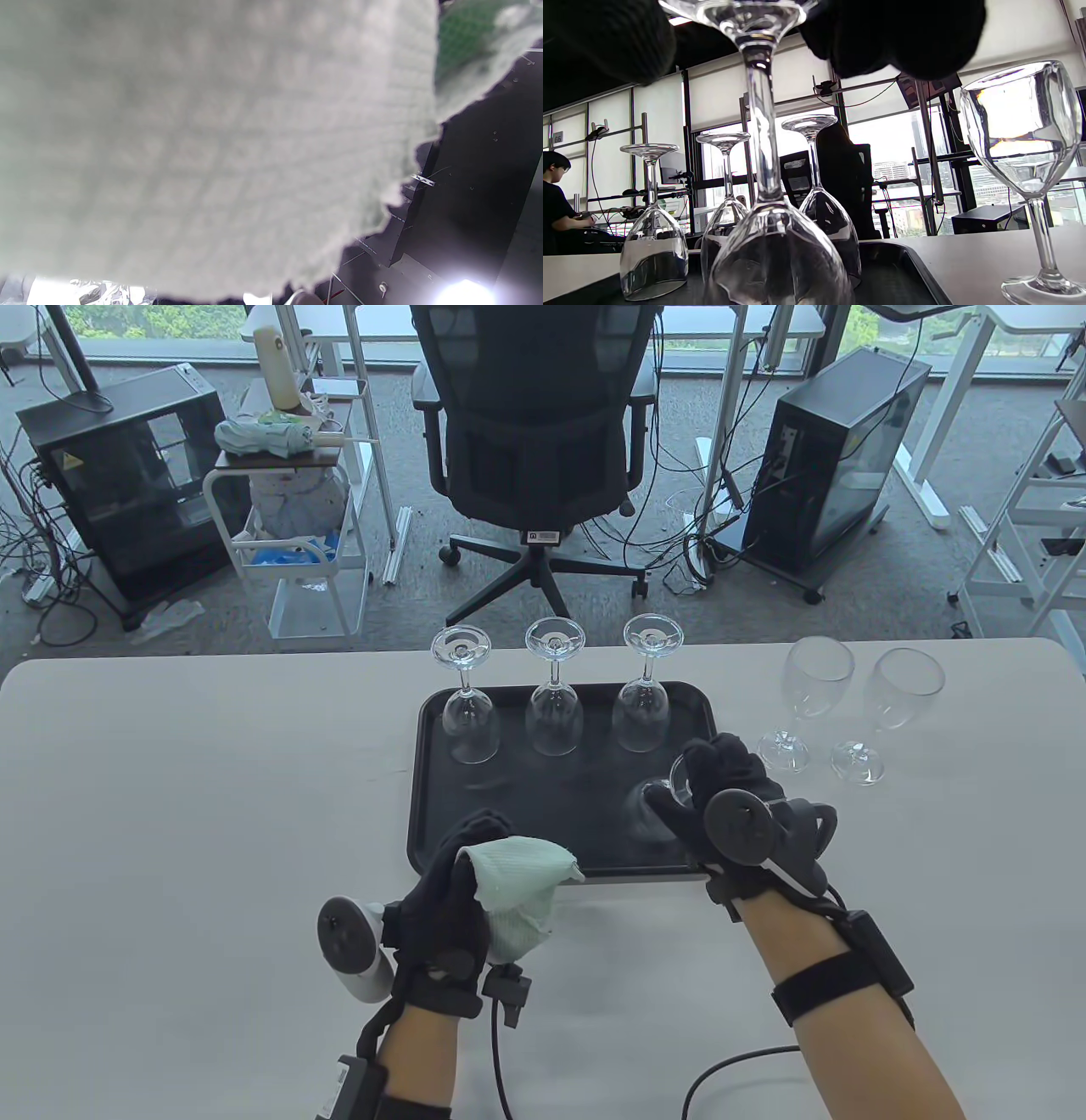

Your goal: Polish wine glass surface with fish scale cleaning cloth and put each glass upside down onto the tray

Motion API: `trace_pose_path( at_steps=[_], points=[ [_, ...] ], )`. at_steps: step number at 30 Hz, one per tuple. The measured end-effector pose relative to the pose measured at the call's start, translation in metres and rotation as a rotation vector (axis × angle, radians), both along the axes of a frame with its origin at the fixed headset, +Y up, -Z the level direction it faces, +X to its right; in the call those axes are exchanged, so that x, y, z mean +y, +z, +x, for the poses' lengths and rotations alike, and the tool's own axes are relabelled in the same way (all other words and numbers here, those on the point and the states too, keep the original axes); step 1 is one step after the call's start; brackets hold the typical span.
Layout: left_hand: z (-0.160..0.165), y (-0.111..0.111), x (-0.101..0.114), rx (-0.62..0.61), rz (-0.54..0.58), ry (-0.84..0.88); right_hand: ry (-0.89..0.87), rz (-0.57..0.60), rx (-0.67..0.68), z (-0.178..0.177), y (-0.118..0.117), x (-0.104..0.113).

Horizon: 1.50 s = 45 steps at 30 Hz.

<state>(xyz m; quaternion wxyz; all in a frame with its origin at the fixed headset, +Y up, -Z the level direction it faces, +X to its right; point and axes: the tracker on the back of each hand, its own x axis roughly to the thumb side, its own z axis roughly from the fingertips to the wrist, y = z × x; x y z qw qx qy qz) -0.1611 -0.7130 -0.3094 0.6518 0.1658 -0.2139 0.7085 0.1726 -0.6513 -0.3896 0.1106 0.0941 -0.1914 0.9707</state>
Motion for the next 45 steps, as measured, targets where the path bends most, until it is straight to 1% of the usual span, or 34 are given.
trace_pose_path(
  at_steps=[3,4,6,8,12,15,16,19,21,22,23,24,25,27,28,30,32,34,35,37,39,42,45],
  points=[
    [0.0,0.0,0.0,0.007,-0.003,0.007,0.047,-0.035,-0.003,-0.009,-0.007,0.007],
    [0.0,0.0,0.001,0.006,-0.001,0.008,0.075,-0.082,-0.017,-0.014,-0.009,0.007],
    [-0.001,0.001,0.001,0.008,0.0,0.011,0.128,-0.113,-0.039,-0.022,-0.012,0.005],
    [-0.001,0.001,0.001,0.01,0.001,0.014,0.157,-0.077,-0.044,-0.028,-0.012,0.005],
    [-0.002,0.002,0.002,0.014,0.005,0.023,0.251,-0.069,-0.08,-0.035,-0.01,0.011],
    [-0.003,0.001,0.002,0.014,0.008,0.028,0.199,-0.055,-0.064,-0.024,-0.004,0.016],
    [-0.003,0.002,0.002,0.014,0.008,0.031,0.148,-0.05,-0.064,-0.016,0.0,0.018],
    [-0.004,0.002,0.003,0.013,0.012,0.039,-0.104,-0.03,-0.075,0.025,0.005,0.018],
    [-0.004,0.003,0.005,0.013,0.02,0.049,-0.341,-0.013,-0.072,0.067,0.006,0.003],
    [-0.004,0.004,0.006,0.013,0.025,0.051,-0.409,-0.03,-0.084,0.083,0.004,-0.006],
    [-0.005,0.005,0.008,0.017,0.032,0.051,-0.505,-0.059,-0.132,0.103,0.004,-0.017],
    [-0.006,0.005,0.009,0.021,0.037,0.053,-0.551,-0.073,-0.193,0.118,0.004,-0.028],
    [-0.006,0.006,0.01,0.023,0.043,0.057,-0.573,-0.098,-0.296,0.14,0.002,-0.043],
    [-0.008,0.007,0.012,0.031,0.05,0.061,-0.64,-0.192,-0.437,0.169,0.0,-0.069],
    [-0.009,0.008,0.012,0.036,0.052,0.062,-0.703,-0.256,-0.513,0.183,-0.001,-0.083],
    [-0.011,0.008,0.013,0.042,0.053,0.061,-0.882,-0.333,-0.592,0.202,-0.005,-0.104],
    [-0.012,0.008,0.014,0.053,0.056,0.052,-0.954,-0.381,-0.64,0.213,-0.012,-0.114],
    [-0.013,0.009,0.016,0.072,0.051,0.052,-0.976,-0.436,-0.649,0.223,-0.021,-0.12],
    [-0.014,0.01,0.017,0.084,0.057,0.046,-1.001,-0.444,-0.65,0.225,-0.027,-0.122],
    [-0.015,0.011,0.019,0.085,0.061,0.049,-0.991,-0.427,-0.644,0.23,-0.039,-0.125],
    [-0.016,0.012,0.021,0.096,0.069,0.047,-0.999,-0.448,-0.645,0.233,-0.049,-0.127],
    [-0.017,0.014,0.023,0.111,0.072,0.048,-1.065,-0.483,-0.65,0.236,-0.067,-0.13],
    [-0.019,0.013,0.023,0.122,0.072,0.045,-1.092,-0.478,-0.665,0.237,-0.083,-0.13]
  ],
)
